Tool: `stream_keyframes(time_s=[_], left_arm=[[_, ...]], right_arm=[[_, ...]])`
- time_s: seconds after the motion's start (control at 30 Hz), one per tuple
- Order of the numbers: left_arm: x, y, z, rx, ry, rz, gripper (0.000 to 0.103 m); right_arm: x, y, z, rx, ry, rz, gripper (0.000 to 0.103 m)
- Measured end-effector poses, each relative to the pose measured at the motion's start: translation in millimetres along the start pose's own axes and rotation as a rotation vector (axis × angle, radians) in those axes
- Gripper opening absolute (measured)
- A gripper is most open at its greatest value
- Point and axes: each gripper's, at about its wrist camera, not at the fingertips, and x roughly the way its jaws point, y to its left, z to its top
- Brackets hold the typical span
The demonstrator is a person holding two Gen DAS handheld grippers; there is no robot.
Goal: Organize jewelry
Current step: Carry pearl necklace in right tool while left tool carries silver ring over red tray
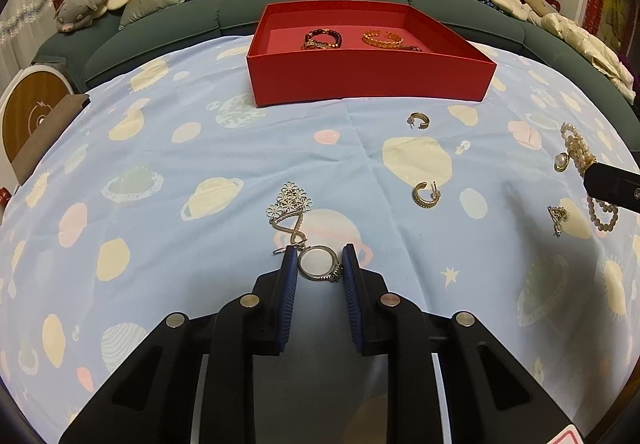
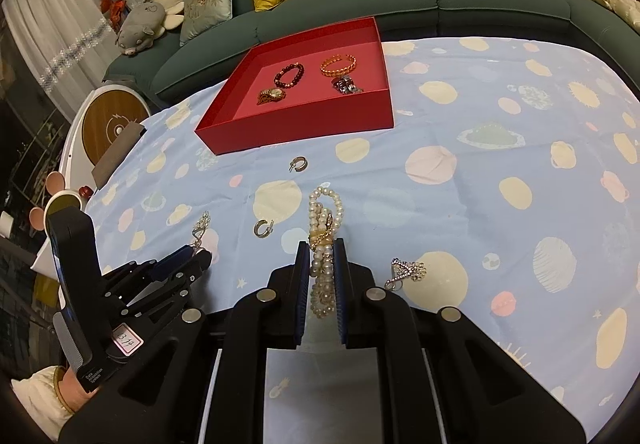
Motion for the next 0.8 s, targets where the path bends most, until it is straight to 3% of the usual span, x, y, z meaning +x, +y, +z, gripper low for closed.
stream_keyframes(time_s=[0.17, 0.33, 0.67, 0.8], left_arm=[[-12.6, 7.2, 5.1, -0.034, -0.009, -0.022, 0.020], [-44.6, 12.0, 27.0, -0.077, -0.067, -0.070, 0.020], [-139.4, 26.2, 108.6, -0.173, -0.310, -0.135, 0.020], [-161.4, 28.1, 138.2, -0.190, -0.361, -0.150, 0.020]], right_arm=[[-4.5, 0.8, 1.0, -0.006, -0.011, -0.001, 0.011], [-13.1, 5.7, 7.8, -0.011, -0.037, 0.010, 0.011], [-68.4, 14.4, 61.0, 0.003, -0.211, 0.042, 0.011], [-95.3, 18.5, 92.8, -0.006, -0.288, 0.050, 0.011]])
